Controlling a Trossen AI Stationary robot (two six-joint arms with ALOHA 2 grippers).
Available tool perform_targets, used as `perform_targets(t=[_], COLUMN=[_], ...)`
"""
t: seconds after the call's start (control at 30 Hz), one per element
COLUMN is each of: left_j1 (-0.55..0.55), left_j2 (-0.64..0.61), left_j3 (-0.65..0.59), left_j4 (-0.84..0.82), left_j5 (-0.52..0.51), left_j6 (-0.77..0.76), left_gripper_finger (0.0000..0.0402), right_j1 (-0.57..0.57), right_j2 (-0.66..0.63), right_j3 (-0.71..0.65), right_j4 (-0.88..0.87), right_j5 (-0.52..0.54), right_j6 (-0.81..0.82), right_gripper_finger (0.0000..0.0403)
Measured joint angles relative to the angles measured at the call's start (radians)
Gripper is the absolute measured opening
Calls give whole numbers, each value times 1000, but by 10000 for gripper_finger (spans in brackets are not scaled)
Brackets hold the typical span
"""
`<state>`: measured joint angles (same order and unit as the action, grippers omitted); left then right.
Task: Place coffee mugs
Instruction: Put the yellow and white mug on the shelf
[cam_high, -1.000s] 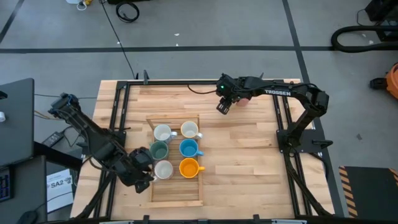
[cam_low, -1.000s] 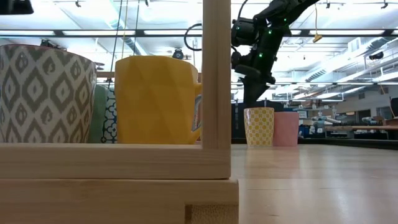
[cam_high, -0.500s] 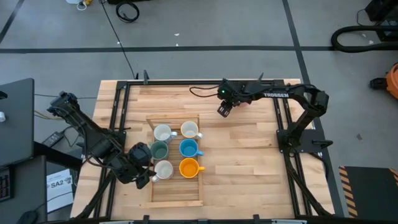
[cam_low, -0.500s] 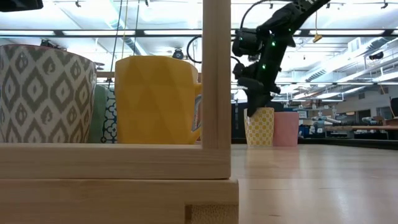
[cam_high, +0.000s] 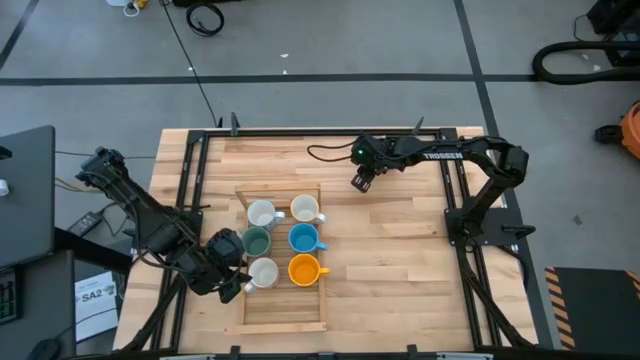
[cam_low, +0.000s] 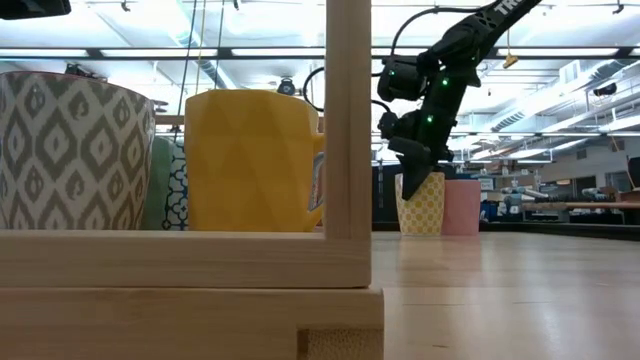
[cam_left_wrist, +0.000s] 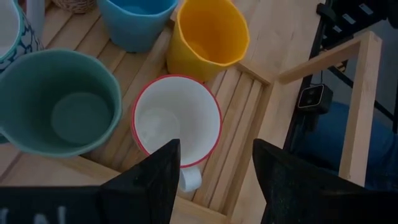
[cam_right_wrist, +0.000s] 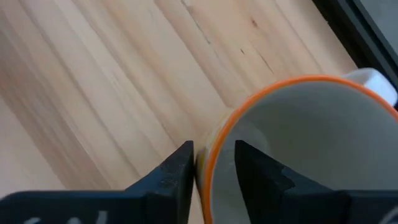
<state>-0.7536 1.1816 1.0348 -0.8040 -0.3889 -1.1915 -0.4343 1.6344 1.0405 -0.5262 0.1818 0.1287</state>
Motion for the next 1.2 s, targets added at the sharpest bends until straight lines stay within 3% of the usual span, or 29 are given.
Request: perform_targets(t=[0.37,0.63,0.83,1.0,1.2], left_j1=[0,0,0,0,0], left_j2=[0,0,0,1,1], left_j3=[0,0,0,0,0], left_j4=[6,39,60,151,317], left_j5=[0,0,-3,-15,-103], left_j6=[0,3,15,144,382], left_gripper_finger=[206,206,206,206,206], right_j1=[0,29,88,165,284], right_j2=[0,0,-25,-54,-91], right_j3=[0,12,97,195,308], right_j4=[20,5,-93,-233,-406], right_j5=[-4,-3,-3,-3,-3], right_j6=[-4,-111,-218,-269,-286], right_gripper_finger=[33,35,34,35,35])
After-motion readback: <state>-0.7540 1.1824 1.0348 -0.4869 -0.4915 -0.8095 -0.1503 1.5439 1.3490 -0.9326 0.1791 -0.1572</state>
